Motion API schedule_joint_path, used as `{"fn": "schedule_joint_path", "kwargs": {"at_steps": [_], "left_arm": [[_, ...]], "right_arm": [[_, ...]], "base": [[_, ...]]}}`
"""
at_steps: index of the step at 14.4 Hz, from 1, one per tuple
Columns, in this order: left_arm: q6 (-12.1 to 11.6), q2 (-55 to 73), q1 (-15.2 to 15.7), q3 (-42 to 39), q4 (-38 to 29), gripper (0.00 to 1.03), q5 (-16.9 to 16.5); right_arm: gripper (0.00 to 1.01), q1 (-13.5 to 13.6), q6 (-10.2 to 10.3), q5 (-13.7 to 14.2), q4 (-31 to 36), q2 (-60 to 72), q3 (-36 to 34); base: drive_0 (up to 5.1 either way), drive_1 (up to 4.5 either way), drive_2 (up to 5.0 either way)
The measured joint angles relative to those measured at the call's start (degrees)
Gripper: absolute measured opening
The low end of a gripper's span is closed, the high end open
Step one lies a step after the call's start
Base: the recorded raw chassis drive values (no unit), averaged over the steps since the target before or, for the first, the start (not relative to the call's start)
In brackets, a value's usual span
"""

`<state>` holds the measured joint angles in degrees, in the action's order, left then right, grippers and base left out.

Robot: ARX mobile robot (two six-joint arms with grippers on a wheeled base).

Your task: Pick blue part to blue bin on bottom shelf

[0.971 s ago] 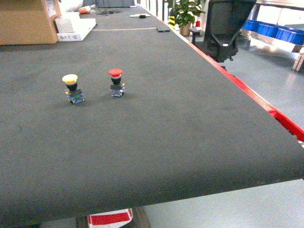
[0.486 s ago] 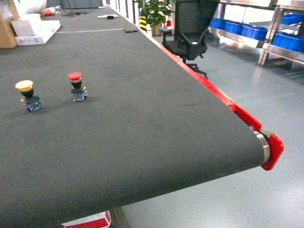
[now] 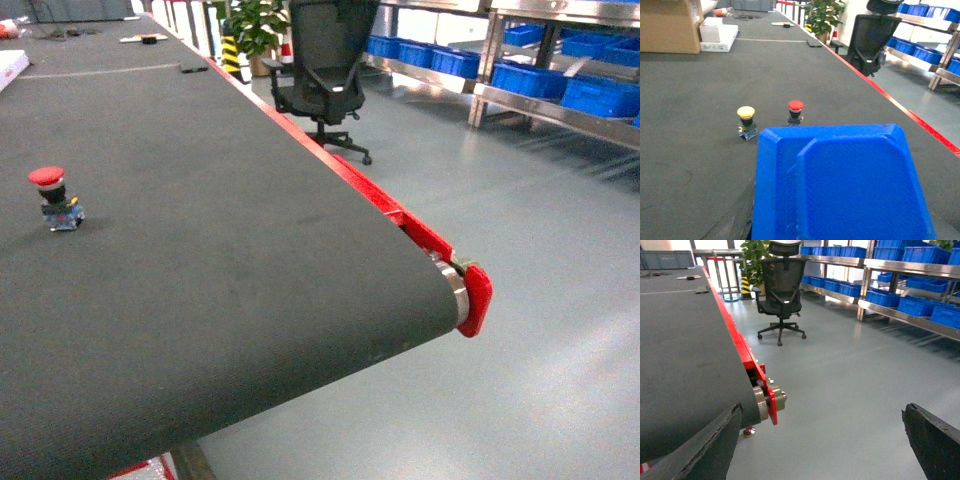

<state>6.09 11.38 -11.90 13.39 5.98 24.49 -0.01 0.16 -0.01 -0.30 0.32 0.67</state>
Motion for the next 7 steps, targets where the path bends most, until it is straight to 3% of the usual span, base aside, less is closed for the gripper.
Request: {"fn": "schedule_joint_path", "kwargs": {"at_steps": [7], "left_arm": [[0.0,0.0,0.0,0.0,0.0,0.44,0.0]], "right_arm": [[0.98,0.0,0.0,0.0,0.0,0.0,0.0]], "base": [[-1.7,-1.72,-1.7]]}}
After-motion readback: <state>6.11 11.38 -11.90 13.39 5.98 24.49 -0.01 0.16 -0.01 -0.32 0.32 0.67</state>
